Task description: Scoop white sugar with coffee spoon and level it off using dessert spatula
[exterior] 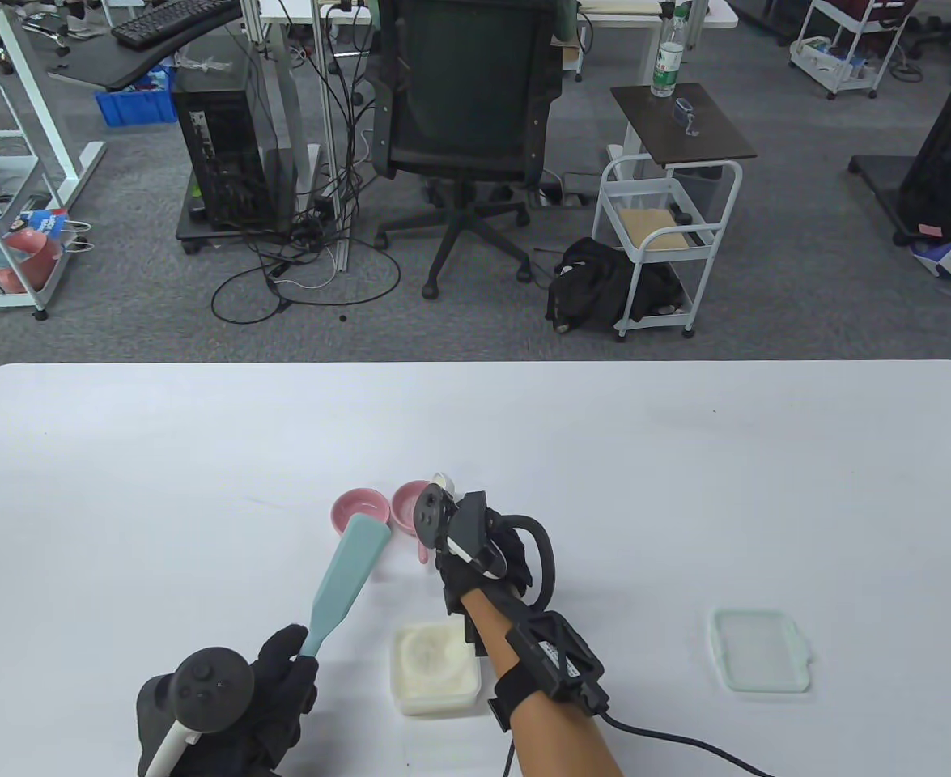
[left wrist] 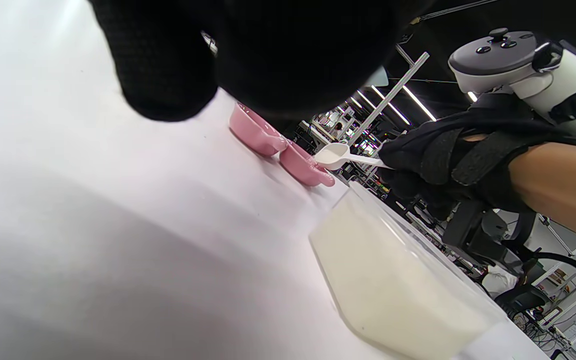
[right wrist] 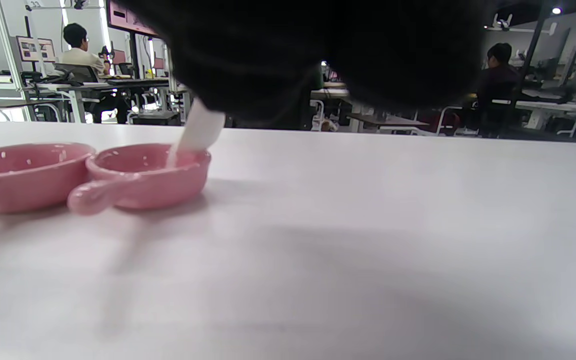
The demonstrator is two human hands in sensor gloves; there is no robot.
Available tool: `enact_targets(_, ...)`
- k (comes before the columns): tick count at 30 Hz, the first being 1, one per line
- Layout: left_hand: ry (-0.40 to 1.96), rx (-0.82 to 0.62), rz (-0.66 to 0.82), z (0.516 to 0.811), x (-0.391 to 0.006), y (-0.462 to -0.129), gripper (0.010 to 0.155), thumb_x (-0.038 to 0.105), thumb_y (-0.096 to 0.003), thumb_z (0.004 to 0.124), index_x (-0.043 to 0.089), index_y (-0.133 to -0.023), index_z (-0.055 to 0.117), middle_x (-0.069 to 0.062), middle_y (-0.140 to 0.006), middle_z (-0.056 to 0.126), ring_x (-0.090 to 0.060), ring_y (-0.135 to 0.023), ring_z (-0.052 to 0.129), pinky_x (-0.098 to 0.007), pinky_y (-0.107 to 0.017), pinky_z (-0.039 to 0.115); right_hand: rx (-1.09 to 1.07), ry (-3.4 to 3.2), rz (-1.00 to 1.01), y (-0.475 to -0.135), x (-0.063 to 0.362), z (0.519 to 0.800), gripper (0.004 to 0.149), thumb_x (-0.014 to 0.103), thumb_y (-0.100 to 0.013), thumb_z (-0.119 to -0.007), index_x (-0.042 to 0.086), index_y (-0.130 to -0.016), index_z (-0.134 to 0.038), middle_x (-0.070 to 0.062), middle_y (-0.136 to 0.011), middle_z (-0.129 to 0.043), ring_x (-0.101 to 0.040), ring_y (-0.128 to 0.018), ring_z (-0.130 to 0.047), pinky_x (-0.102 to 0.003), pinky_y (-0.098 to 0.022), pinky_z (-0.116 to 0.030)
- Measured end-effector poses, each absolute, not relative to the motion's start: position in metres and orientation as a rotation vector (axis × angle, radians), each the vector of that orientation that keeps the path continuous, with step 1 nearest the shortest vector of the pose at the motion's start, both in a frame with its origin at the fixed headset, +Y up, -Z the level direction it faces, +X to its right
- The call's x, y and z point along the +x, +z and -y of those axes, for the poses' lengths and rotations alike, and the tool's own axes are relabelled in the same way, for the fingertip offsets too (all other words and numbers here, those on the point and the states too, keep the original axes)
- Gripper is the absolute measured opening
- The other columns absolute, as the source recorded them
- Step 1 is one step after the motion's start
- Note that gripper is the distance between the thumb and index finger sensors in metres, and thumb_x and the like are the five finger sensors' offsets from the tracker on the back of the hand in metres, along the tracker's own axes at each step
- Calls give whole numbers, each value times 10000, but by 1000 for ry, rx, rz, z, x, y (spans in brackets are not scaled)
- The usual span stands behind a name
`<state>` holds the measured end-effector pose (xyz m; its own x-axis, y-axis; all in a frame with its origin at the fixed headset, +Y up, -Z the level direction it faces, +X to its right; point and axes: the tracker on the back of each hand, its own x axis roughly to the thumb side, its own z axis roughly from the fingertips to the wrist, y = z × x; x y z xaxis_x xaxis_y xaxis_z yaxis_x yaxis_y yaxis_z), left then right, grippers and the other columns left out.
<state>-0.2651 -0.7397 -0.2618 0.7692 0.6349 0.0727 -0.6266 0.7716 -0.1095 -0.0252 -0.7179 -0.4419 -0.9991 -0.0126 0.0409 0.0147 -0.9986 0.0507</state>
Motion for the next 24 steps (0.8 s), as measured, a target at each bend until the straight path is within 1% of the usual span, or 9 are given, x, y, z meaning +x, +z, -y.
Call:
enact_targets(19, 683, -86, 103, 739, -266, -262, 631, 385, -637, 571, -19, -1122, 562, -25, -629, 1002, -75, -268, 1018, -453, -524, 900, -91, -3064, 22, -440, -33, 722, 415, 298, -665, -601, 13, -912, -775, -99, -473, -947, -11, -144, -861, -301, -222, -926)
enact_targets(21, 684, -87, 102, 739, -266, -262, 631, 386, -637, 571, -16, -1122, 562, -24, -629, 1002, -74, -268, 1018, -452, -526, 900, -110, -3057, 22, -440, -36, 722, 415, 303, -665, -604, 18, -915, -774, -97, -476, -948, -11, -148, -863, -299, -226, -928)
enact_targets(24, 683, -91, 98, 739, -266, -262, 632, 386, -638, 571, -19, -1123, 561, -25, -631, 1001, -75, -269, 1018, -453, -526, 899, -128, -3055, -31, -438, -39, 720, 413, 325, -660, -629, 40, -916, -784, -90, -481, -958, -8, -147, -872, -295, -231, -933)
